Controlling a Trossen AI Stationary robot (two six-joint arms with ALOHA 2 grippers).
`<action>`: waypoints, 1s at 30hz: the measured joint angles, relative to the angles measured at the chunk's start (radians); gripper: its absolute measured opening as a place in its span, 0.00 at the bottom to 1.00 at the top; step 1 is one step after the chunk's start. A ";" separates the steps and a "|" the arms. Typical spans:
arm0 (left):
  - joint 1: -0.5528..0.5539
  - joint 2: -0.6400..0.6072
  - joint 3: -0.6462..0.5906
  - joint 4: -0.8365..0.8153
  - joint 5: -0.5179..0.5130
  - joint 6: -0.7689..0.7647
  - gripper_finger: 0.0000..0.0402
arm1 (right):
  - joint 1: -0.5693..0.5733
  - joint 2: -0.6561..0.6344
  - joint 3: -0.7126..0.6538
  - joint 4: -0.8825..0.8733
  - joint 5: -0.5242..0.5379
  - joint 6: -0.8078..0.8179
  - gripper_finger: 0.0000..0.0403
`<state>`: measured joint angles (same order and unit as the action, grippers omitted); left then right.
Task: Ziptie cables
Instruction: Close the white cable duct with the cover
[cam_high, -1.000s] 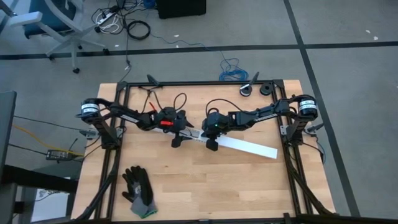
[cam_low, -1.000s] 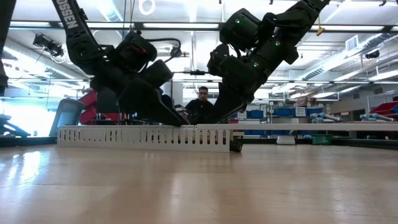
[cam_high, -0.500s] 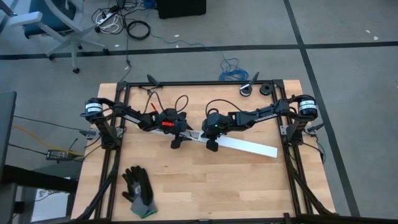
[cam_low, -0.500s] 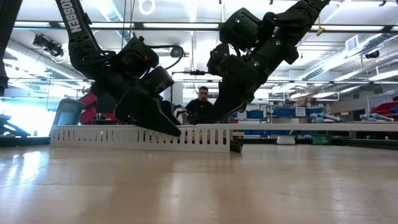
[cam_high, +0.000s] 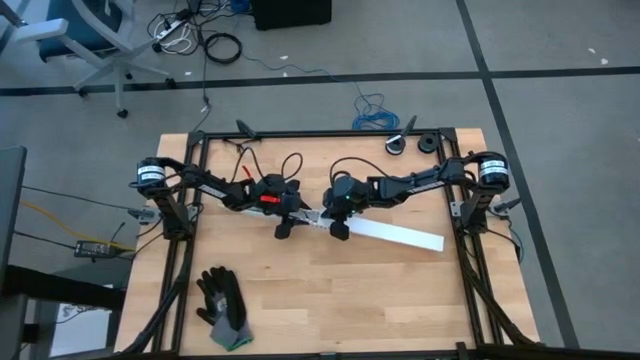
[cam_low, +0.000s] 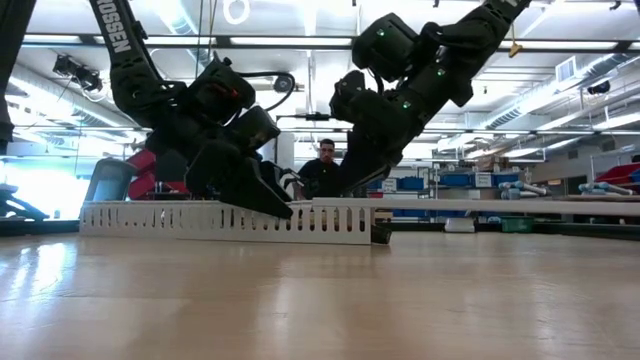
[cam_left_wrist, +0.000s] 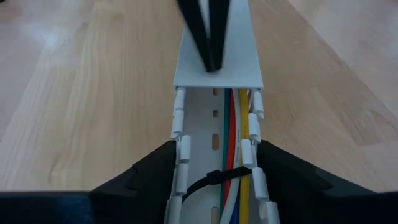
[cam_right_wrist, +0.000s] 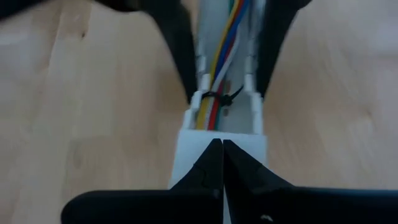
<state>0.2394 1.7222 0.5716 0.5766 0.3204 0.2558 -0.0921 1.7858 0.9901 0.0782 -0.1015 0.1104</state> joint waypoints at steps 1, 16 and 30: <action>0.000 0.000 0.000 0.000 -0.001 0.000 0.56 | -0.003 0.012 0.000 0.023 0.000 0.000 0.00; 0.000 0.000 0.000 0.002 -0.004 -0.002 0.56 | 0.012 -0.029 0.091 0.051 0.092 -0.161 0.00; 0.000 0.000 0.000 0.007 -0.005 -0.003 0.56 | 0.028 0.004 0.090 -0.234 0.022 -0.009 0.00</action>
<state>0.2390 1.7222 0.5718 0.5834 0.3158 0.2532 -0.0643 1.7899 1.0798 -0.1557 -0.0799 0.1009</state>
